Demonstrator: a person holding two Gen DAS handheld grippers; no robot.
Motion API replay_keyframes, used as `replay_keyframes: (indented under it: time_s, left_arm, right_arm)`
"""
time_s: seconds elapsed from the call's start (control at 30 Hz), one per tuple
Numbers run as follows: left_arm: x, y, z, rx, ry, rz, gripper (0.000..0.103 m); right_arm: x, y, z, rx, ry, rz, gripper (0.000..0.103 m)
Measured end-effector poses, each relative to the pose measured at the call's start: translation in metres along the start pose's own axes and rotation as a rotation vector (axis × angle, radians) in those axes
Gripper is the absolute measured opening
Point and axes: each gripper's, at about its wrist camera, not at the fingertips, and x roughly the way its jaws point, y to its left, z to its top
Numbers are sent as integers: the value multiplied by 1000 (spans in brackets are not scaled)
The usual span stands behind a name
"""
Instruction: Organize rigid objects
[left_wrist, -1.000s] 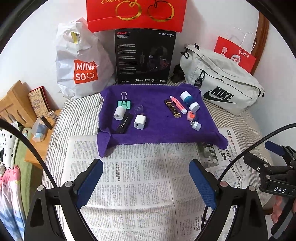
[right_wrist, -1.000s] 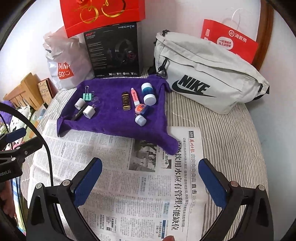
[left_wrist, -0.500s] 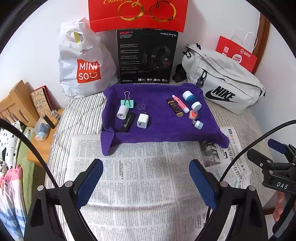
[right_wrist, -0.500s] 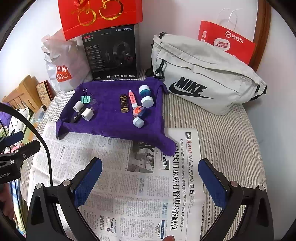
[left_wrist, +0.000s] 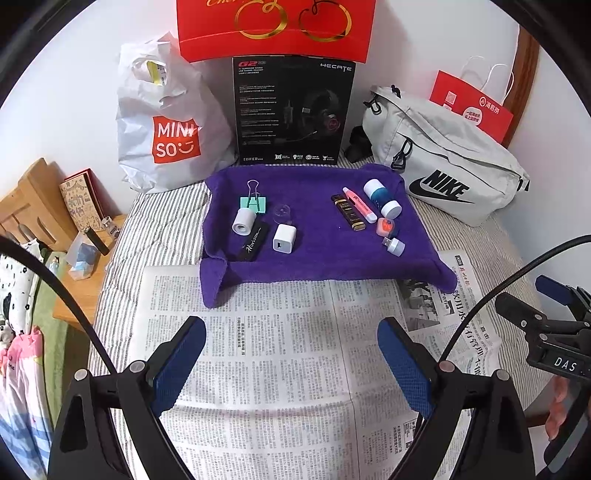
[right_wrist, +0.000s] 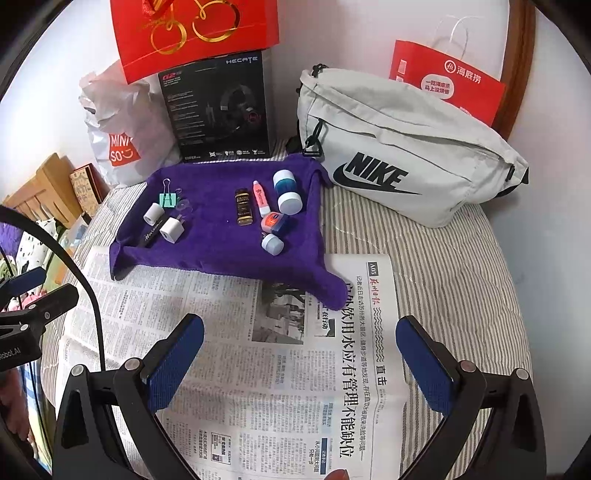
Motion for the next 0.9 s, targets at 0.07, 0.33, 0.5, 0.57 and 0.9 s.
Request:
replay_keyframes:
  time_s: [0.07, 0.33, 0.5, 0.57, 0.9]
  left_arm:
    - [0, -1, 0, 0, 1, 1, 94]
    - [-1, 0, 0, 0, 2, 3, 94]
    - [0, 0, 0, -1, 1, 3, 94]
    - [0, -1, 0, -1, 2, 4, 94]
    - [0, -2, -1, 2, 4, 9, 94]
  right_arm:
    - [-1, 0, 0, 0, -1, 1, 102]
    - [-2, 0, 0, -2, 1, -1, 102]
    - [0, 0, 0, 1, 4, -4, 102]
    - [0, 0, 0, 0, 5, -4, 102]
    - [-2, 2, -1, -3, 3, -6, 102]
